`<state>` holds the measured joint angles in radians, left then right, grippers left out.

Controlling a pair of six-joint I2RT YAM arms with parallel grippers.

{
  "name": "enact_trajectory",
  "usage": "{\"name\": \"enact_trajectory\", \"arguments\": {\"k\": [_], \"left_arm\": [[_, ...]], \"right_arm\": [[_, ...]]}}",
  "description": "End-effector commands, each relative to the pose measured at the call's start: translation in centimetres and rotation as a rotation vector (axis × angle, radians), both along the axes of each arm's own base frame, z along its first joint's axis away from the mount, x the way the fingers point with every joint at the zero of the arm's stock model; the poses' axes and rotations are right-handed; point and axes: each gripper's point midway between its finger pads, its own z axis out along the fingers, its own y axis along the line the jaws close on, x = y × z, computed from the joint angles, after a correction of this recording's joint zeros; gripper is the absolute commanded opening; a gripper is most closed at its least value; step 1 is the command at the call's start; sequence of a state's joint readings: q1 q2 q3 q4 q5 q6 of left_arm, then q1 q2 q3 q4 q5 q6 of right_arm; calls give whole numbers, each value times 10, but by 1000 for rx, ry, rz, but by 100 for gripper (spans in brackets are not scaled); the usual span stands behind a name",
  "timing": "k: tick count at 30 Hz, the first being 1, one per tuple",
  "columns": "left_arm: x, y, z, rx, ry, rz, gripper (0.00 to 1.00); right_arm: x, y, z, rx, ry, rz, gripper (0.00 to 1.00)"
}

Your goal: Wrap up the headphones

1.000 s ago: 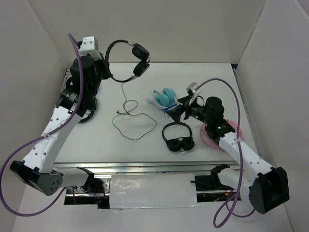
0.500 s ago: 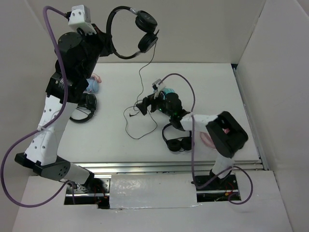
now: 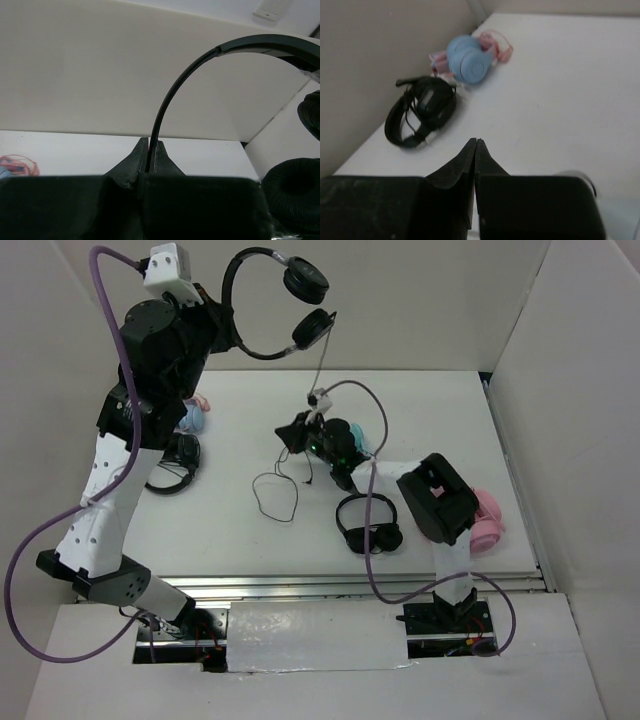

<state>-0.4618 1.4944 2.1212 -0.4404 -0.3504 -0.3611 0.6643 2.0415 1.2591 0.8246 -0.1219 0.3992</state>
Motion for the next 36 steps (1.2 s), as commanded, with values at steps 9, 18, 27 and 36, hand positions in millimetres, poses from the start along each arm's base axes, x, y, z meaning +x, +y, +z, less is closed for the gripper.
{"name": "enact_trajectory", "arguments": {"k": [9,18,27,36], "left_arm": [[48,42,-72,-90,119,310,0],[67,51,-196,-5,341,429,0],[47,28,-295,138,434,245,0],[29,16,-314,201,417,170,0]], "right_arm": [[-130,-91,-29,-279,220,-68,0],[-159,-143,-18,-584,298,-289,0],[-198,-140,33,-919,128,-58,0],[-244,-118,87,-1005,-313,361,0]]}}
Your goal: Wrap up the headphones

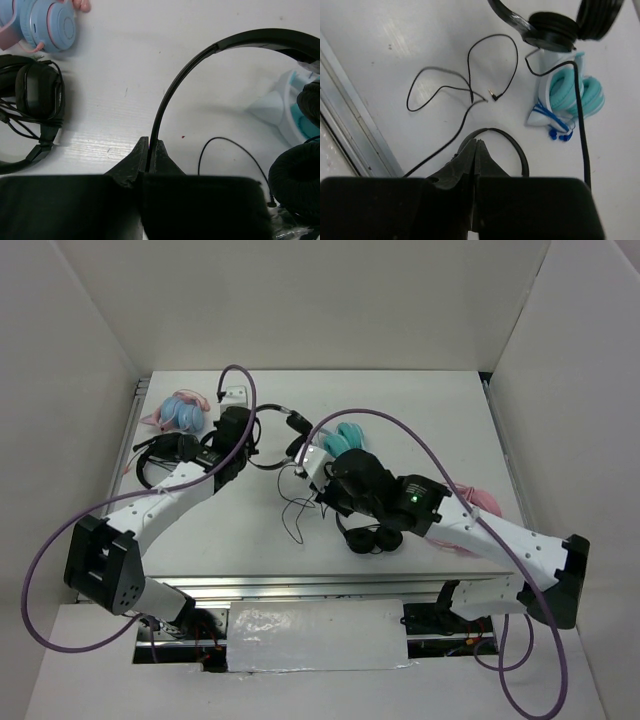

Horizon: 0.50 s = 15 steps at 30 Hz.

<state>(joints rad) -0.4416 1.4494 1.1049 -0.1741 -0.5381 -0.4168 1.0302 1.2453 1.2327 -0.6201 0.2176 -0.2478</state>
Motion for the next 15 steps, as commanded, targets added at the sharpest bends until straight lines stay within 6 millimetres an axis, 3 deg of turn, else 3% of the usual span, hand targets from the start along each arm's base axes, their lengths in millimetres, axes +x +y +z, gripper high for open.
{"name": "enact_trajectory", "arguments": {"k": [1,5,6,8,11,15], "left_arm": [[10,-18,55,-74,-197,-49,0],[12,-7,70,-135,-261,81,0],[15,-6,85,-156,-292,98,0],[17,-1,95,-185,-302,146,0],[30,-5,131,-238,-340,177,0],[39,-5,147,-272,-305,222,0]], "right_arm": [[-16,6,37,-10,-124,252,0],[-10,11,58,43,-209,346,0],[-6,9,61,57,-216,340,0],[-5,11,63,87,-217,353,0],[-15,15,56,82,-190,425,0],[-13,14,43,24,-141,412,0]]}}
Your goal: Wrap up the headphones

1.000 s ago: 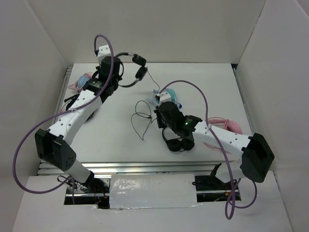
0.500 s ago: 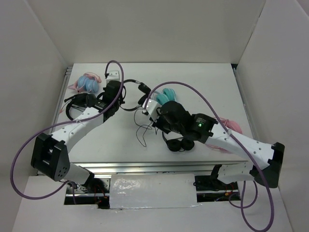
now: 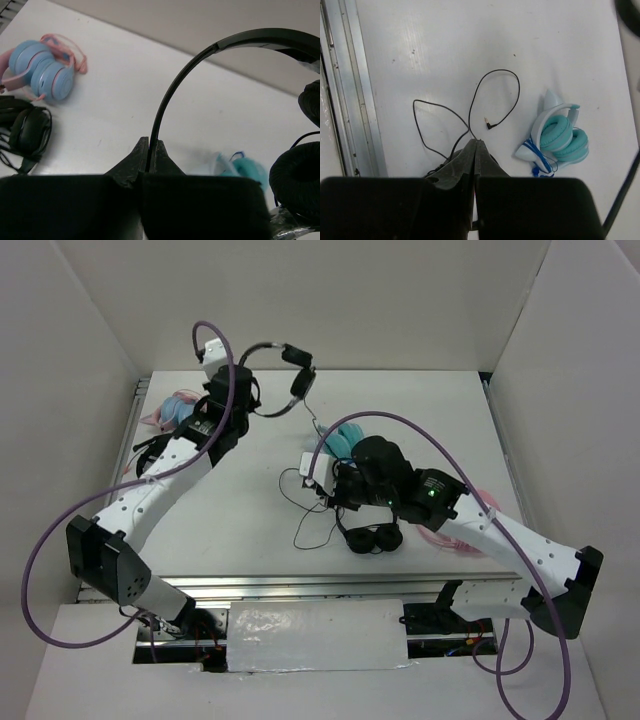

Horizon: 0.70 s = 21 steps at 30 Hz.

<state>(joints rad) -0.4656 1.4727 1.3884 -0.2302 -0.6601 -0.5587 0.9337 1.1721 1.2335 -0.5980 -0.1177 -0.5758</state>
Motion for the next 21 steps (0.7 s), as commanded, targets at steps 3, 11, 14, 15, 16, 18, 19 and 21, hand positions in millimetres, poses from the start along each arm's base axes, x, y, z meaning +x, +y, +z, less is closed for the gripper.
{"name": "enact_trajectory", "arguments": {"k": [3,11,14,15,16,18,19,21], "left_arm": [[16,-5,44,-126,-77,30,0],[-9,-34,-5,130,-106,-232,0],[-21,-47,-25,195,-119,-350,0],[-26,-52,-27,202,-131,-383,0],[-33,-60,-40,212,-121,-447,0],[-43,-70,-31,238,-183,-532,0],[-52,-77,-34,238,-193,-598,0],[-60,-83,-37,292,-202,-675,0]], "right_arm": [[3,4,1,-40,-5,13,0],[24,-15,24,-87,-87,-10,0],[31,-25,35,-134,-99,3,0],[35,-28,38,-150,-109,7,0],[38,-31,39,-174,-101,4,0],[48,-44,41,-209,-102,-18,0],[55,-46,39,-221,-96,-32,0],[70,-56,41,-232,-99,-70,0]]}}
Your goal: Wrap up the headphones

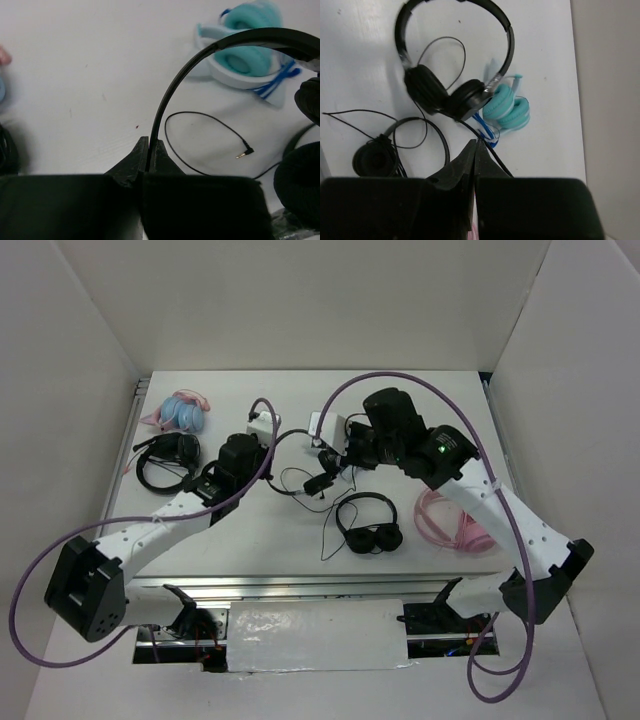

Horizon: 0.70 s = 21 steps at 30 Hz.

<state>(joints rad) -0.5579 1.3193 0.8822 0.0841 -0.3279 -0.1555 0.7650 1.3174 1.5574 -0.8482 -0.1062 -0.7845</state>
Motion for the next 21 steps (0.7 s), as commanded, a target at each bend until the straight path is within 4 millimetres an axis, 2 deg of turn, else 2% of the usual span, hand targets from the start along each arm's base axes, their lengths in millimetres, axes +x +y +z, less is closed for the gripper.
{"name": "enact_trajectory", "arguments": {"k": [1,2,6,9,13,16,17,20,21], "left_arm": [[-9,-38,73,-69,-253,-258,0],[-14,-40,71,-16,-278,-313,0],[-46,-57,65,18,-305,-508,0],[-68,-67,62,13,-309,-641,0],[-79,-73,64,-14,-302,-695,0],[-81,-72,69,-40,-308,-681,0],[-82,-71,71,-44,-315,-681,0],[-90,-75,78,-67,-316,-719,0],[-95,-78,85,-80,-332,-747,0]], "right_arm": [[17,-21,-7,-89,16,-25,0],[27,-29,-6,-90,9,-54,0],[56,-38,5,-53,-48,-96,0],[68,-38,21,10,-97,-72,0],[74,-33,30,94,-108,-25,0],[81,-31,22,139,-91,-12,0],[80,-31,11,149,-62,-13,0],[86,-26,1,195,-58,-7,0],[88,-25,-1,202,-58,-7,0]]}}
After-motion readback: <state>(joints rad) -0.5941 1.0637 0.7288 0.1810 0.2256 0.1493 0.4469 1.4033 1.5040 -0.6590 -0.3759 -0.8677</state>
